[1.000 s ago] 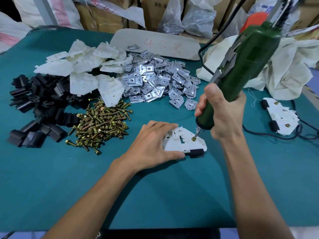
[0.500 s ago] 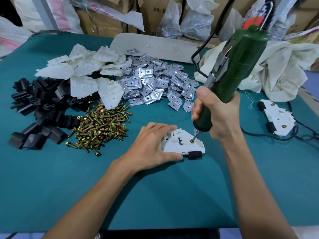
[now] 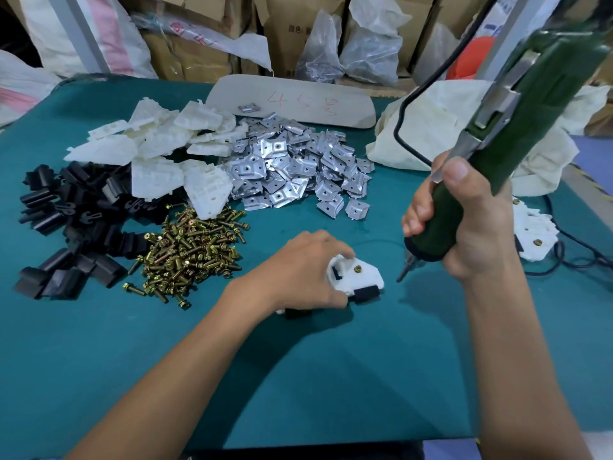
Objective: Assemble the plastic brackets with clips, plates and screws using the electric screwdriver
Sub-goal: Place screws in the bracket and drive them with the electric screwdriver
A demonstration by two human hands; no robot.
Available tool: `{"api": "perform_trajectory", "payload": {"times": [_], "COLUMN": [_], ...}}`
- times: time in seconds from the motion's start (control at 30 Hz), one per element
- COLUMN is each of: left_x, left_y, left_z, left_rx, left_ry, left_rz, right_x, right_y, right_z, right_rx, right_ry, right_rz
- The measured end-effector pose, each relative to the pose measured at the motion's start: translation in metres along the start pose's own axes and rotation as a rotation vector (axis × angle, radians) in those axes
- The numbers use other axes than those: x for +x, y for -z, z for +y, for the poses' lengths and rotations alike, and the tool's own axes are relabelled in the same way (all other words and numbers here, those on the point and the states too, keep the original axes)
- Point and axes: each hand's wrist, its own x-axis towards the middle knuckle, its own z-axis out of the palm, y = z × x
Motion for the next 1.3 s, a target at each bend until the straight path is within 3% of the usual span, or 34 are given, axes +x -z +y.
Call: {"api": "perform_trajectory", "payload": {"times": [0.1, 0.2, 0.3, 0.37, 0.43, 0.5, 0.6, 0.77, 1.03, 1.3], "left_x": [-0.007, -0.011, -0.013, -0.018, -0.025, -0.030, -0.031, -0.026, -0.020, -0.019], "left_y": [0.005, 0.011, 0.014, 0.012, 0.012, 0.016, 0.013, -0.007, -0.038, -0.041], "left_z": [-0.010, -0.019, -0.023, -0.025, -0.027, -0.031, -0.039, -0.032, -0.018, -0.020], "left_rx": [0.085, 0.331, 0.478, 0.400, 0.235, 0.163, 0.197, 0.144, 0.298, 0.302], "left_ry": [0.173, 0.396, 0.496, 0.445, 0.260, 0.114, 0.127, 0.058, 0.046, 0.006], "left_rz": [0.156, 0.357, 0.393, 0.387, 0.384, 0.206, 0.041, 0.154, 0.352, 0.397], "right_x": [-0.002, -0.003, -0.002, -0.002, -0.002, -0.001, 0.001, 0.006, 0.017, 0.020], "right_y": [0.006, 0.007, 0.005, 0.004, 0.002, 0.001, -0.003, -0.014, -0.027, -0.025], "right_z": [-0.001, -0.003, -0.001, 0.001, 0.003, 0.006, 0.010, 0.016, 0.033, 0.044], "right_rx": [0.017, 0.056, 0.067, 0.071, 0.080, 0.080, 0.085, 0.081, -0.009, -0.063], "right_ry": [-0.005, -0.011, -0.010, 0.001, -0.002, 0.006, 0.037, 0.092, 0.145, 0.138], "right_rz": [0.036, 0.021, 0.038, 0.061, 0.071, 0.103, 0.133, 0.138, 0.135, 0.148]}}
